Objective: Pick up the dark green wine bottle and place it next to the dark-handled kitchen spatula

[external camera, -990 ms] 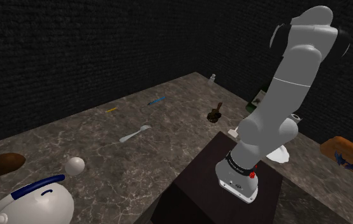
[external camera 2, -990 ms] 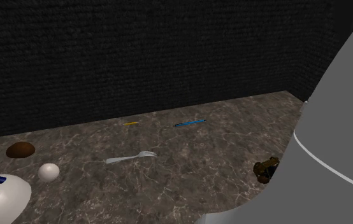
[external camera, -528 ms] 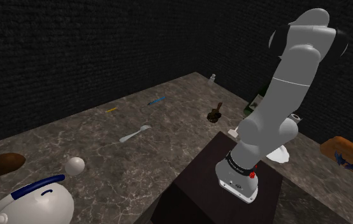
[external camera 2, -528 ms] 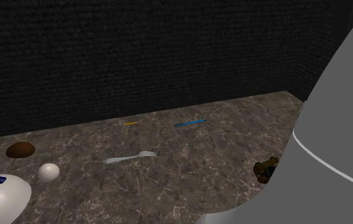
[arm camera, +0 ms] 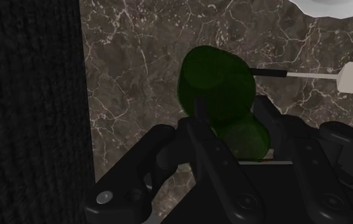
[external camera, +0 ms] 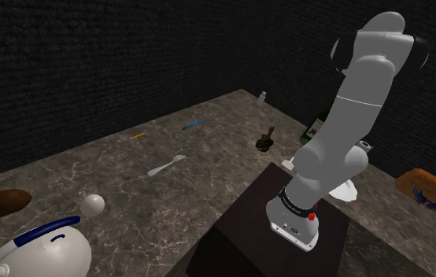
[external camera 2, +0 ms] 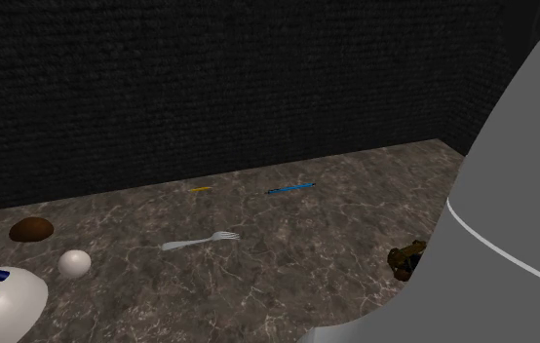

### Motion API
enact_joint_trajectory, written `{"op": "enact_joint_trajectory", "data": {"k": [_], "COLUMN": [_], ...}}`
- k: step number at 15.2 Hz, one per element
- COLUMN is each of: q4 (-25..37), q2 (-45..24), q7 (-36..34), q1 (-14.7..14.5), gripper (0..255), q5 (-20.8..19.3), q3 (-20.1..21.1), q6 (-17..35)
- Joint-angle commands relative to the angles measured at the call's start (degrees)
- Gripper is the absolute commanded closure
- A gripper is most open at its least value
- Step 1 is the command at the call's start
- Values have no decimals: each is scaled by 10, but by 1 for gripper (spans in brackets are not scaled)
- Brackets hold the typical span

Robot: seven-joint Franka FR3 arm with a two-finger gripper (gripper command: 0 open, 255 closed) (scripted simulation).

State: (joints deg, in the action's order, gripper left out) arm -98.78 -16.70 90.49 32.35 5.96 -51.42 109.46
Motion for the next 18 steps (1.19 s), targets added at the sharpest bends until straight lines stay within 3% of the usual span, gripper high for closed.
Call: {"op": "enact_joint_trajectory", "data": {"k": [1,2,7,11,18], "q4": [0,0,0,64,64], "q2": [0,0,0,10,10], "q7": [0,0,0,-6,-6], "q1": [0,0,0,-2,-2], "gripper": [255,0,0,0,0], "q5": [0,0,0,-9,-9], "q3": [0,0,0,-4,-4], "q6": [0,0,0,-70,-70]}}
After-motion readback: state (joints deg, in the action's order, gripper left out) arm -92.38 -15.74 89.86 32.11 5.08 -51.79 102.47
